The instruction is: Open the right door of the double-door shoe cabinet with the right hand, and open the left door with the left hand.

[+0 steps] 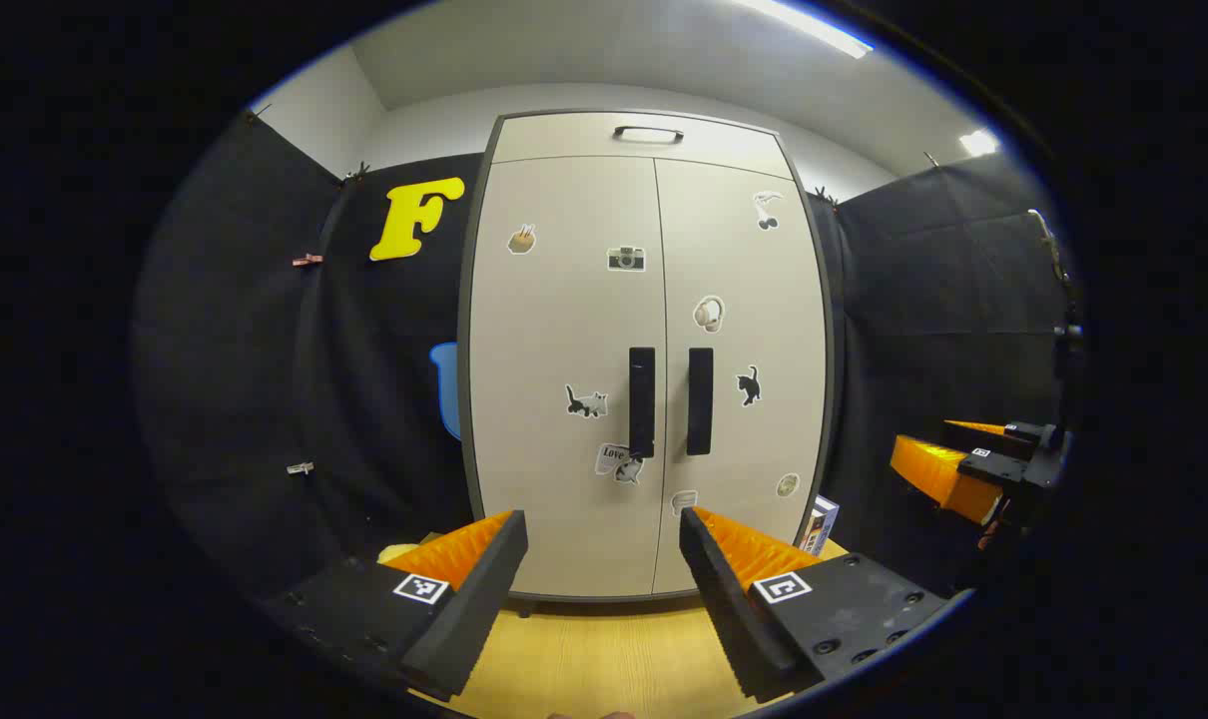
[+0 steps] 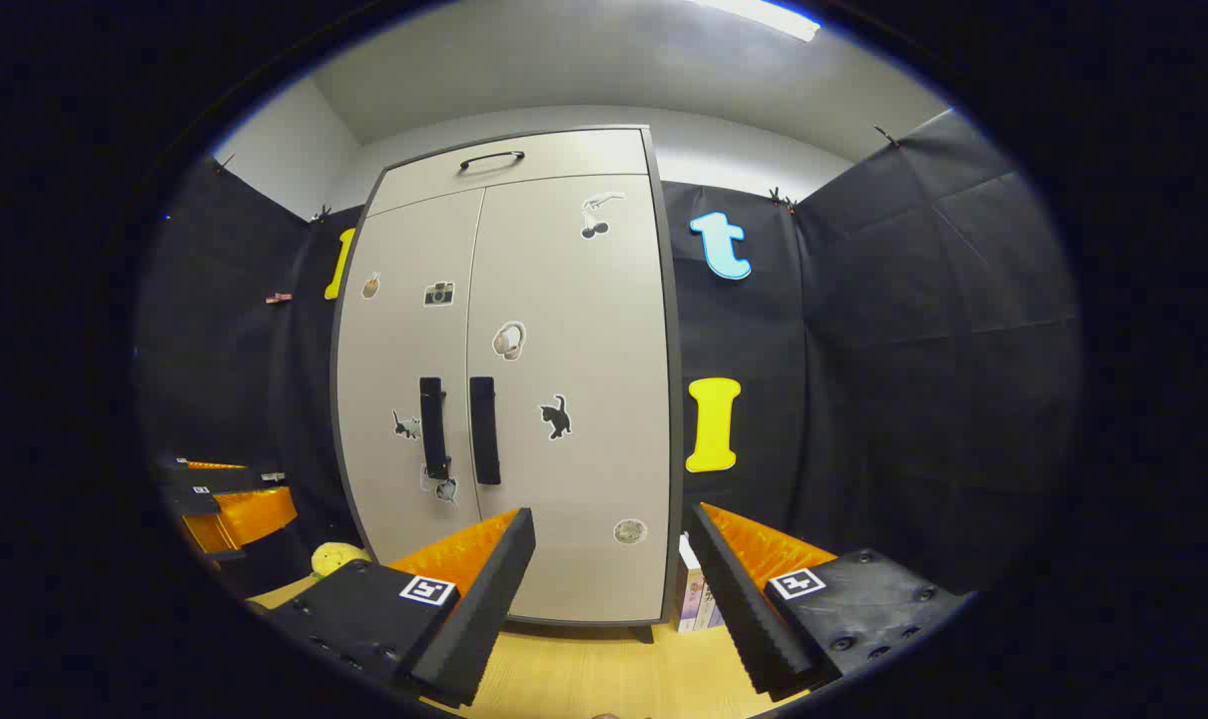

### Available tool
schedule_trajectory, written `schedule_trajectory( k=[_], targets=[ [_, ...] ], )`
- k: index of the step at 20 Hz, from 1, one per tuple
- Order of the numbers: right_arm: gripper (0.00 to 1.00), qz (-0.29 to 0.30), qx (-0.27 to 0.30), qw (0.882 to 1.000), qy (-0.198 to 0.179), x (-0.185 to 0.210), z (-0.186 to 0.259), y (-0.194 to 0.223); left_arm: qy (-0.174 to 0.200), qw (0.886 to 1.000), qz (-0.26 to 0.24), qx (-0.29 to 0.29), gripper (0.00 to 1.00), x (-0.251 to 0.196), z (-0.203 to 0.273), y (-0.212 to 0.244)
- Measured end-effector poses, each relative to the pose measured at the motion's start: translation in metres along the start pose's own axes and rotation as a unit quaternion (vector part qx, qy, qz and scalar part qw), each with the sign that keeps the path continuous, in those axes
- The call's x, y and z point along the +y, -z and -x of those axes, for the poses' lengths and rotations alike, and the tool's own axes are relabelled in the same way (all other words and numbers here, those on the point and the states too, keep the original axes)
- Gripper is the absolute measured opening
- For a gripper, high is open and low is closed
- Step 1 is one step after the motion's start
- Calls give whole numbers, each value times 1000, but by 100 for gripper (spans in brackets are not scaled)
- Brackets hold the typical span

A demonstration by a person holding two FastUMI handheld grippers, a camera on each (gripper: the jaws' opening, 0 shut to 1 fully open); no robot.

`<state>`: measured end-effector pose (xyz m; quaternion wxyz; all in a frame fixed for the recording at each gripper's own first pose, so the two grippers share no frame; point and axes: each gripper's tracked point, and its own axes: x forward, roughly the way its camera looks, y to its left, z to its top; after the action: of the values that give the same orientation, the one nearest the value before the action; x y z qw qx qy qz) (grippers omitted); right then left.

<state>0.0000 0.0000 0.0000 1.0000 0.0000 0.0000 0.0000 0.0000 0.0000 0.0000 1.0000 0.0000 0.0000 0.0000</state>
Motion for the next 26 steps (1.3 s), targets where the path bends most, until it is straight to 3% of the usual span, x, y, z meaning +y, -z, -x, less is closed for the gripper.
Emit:
schedule_trajectory(
  k=[7,26],
  targets=[
    [98,7,16,1000,17,10,3,12,22,1000,12,8,95,9,-8,9],
    [98,18,16,1000,20,40,-23,8,23,999,33,7,95,38,-26,21]
  ],
)
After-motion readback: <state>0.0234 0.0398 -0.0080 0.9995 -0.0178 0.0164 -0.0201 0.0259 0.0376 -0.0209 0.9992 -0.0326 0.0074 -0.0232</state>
